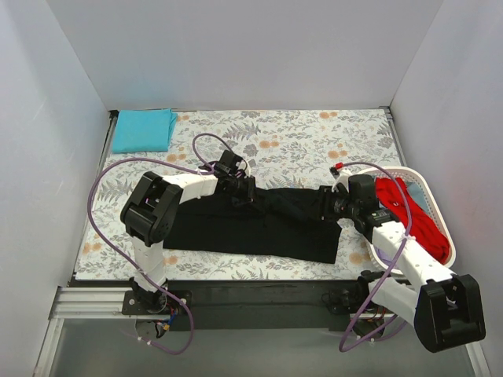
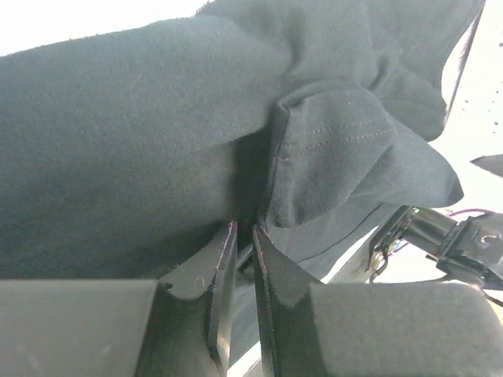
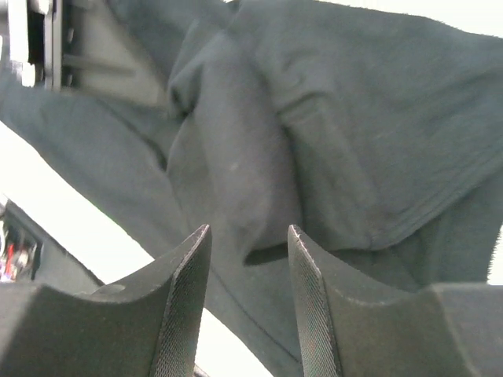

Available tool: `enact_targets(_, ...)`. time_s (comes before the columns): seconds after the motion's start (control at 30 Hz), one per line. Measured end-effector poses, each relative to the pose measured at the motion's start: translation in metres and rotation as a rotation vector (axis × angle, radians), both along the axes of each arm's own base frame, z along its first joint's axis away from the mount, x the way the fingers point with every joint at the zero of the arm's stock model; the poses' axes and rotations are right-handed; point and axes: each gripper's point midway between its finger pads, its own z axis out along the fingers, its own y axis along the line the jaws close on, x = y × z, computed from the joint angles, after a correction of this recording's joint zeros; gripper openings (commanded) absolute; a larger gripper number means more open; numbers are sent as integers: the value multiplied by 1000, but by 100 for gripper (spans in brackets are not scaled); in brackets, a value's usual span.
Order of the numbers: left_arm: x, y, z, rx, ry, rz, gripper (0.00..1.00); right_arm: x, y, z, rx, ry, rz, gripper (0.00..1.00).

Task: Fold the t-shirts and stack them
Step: Fold the tshirt

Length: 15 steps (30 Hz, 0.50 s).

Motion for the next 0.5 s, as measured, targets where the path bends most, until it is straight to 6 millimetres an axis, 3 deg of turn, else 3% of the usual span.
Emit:
enact_targets(0.27, -1, 6, -7, 45, -16, -5, 12, 33, -4, 7, -84, 1, -77, 55)
enact_targets(0.5, 1, 15, -14, 103, -23, 19, 12, 28, 33, -25, -180, 81, 26, 54)
